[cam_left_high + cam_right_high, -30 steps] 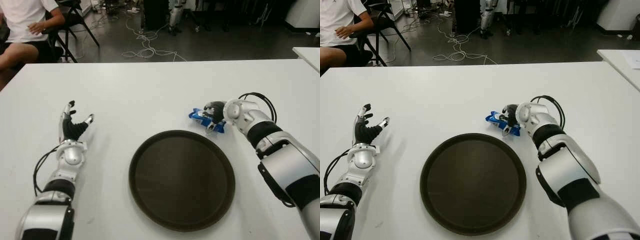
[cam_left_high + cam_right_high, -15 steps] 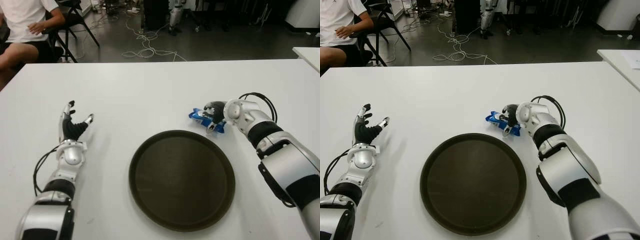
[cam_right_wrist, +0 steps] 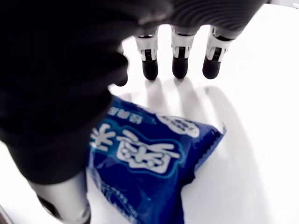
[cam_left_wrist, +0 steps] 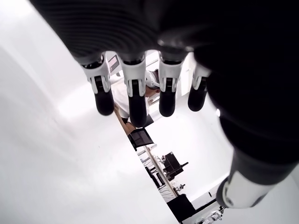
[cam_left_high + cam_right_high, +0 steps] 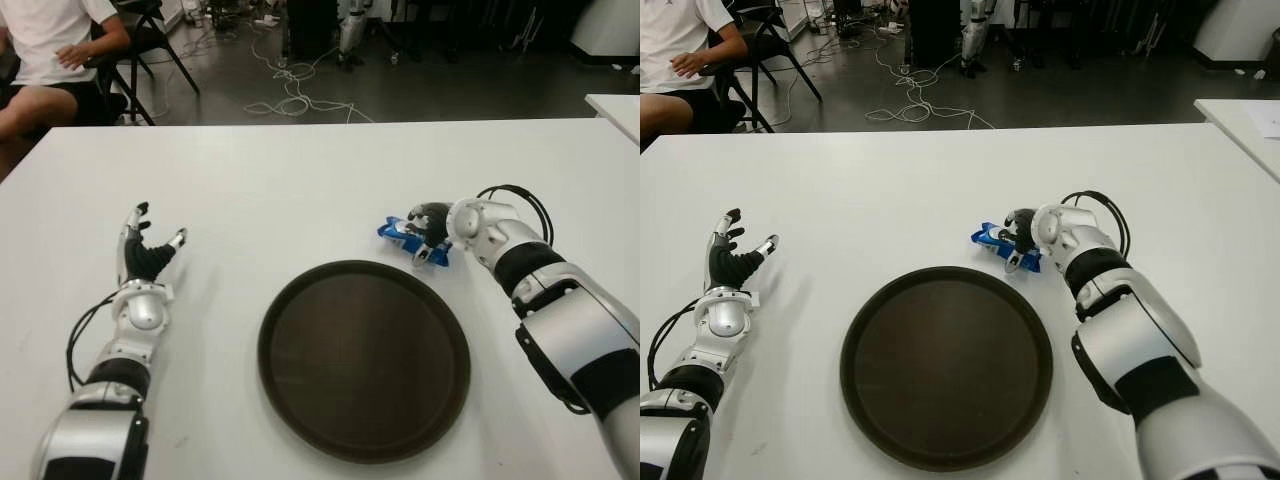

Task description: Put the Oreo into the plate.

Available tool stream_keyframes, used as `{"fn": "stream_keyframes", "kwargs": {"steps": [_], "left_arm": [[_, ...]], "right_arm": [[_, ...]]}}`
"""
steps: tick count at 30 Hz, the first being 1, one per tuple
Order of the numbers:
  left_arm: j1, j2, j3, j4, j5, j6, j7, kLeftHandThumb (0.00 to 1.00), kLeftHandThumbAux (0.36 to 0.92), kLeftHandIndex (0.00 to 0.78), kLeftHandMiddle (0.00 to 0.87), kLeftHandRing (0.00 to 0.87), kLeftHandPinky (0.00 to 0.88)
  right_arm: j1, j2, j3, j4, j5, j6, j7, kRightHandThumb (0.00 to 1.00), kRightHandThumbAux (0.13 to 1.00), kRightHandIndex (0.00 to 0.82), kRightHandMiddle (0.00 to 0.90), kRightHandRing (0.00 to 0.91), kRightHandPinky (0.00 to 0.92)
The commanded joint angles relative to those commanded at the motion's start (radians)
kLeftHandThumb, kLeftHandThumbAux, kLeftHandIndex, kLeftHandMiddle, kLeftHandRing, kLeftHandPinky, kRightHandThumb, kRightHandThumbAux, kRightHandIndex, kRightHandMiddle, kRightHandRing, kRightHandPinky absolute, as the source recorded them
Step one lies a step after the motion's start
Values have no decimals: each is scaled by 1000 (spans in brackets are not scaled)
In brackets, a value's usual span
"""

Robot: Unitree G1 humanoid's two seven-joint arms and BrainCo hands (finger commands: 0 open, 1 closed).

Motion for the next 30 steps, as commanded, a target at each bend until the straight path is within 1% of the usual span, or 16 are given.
{"fn": "stream_keyframes", "kwargs": {"steps": [2, 4, 5, 6, 7, 8, 11, 14, 18, 20, 21, 26, 30], "left_arm": [[0, 0, 1, 0, -1, -3, -1, 245, 702, 77, 136, 145, 159], [1, 0, 2, 1, -3, -5, -3, 250, 705, 78, 139, 152, 171], [1, 0, 2, 1, -3, -6, -3, 253, 706, 78, 140, 152, 168], [1, 0, 2, 1, -4, -8, -4, 254, 706, 77, 141, 153, 167], [1, 0, 2, 1, -4, -9, -4, 258, 707, 78, 141, 151, 159], [1, 0, 2, 2, -4, -10, -5, 261, 708, 78, 142, 151, 154], [1, 0, 3, 3, -4, -15, -4, 276, 714, 81, 142, 151, 159], [1, -1, 3, 3, -4, -17, -3, 281, 715, 81, 140, 149, 154], [1, 0, 1, 4, -1, -15, 2, 280, 716, 80, 138, 146, 150], [0, 1, -3, 4, 5, -10, 8, 264, 711, 79, 140, 149, 159], [0, 2, -4, 4, 7, -9, 10, 261, 711, 79, 140, 149, 161], [-1, 3, -6, 3, 10, -6, 11, 255, 709, 78, 142, 154, 173], [0, 4, -7, 3, 10, -6, 8, 245, 704, 77, 140, 148, 161]], "right_arm": [[13, 4, -19, -5, 14, 10, -62, 0, 839, 62, 87, 47, 13], [23, 7, -42, -8, 32, 13, -119, 0, 865, 123, 132, 104, 82], [26, 9, -52, -10, 40, 14, -140, 240, 822, 224, 187, 168, 162], [31, 10, -65, -11, 50, 12, -166, 326, 807, 260, 207, 191, 190], [34, 12, -74, -11, 57, 11, -184, 454, 782, 315, 289, 277, 276], [38, 13, -85, -12, 67, 8, -204, 536, 767, 351, 341, 333, 332], [49, 14, -109, -12, 89, -6, -248, 639, 746, 396, 447, 427, 420], [62, 14, -127, -10, 106, -26, -288, 677, 737, 412, 457, 428, 430], [65, 17, -134, -5, 116, -32, -300, 691, 732, 418, 452, 422, 437], [66, 20, -139, -2, 125, -30, -297, 694, 731, 419, 398, 380, 411], [66, 20, -142, -1, 128, -28, -294, 694, 731, 419, 388, 373, 408], [63, 22, -140, 4, 125, -23, -278, 696, 730, 419, 367, 367, 421], [60, 22, -131, 8, 116, -16, -265, 696, 730, 418, 345, 349, 407]]}}
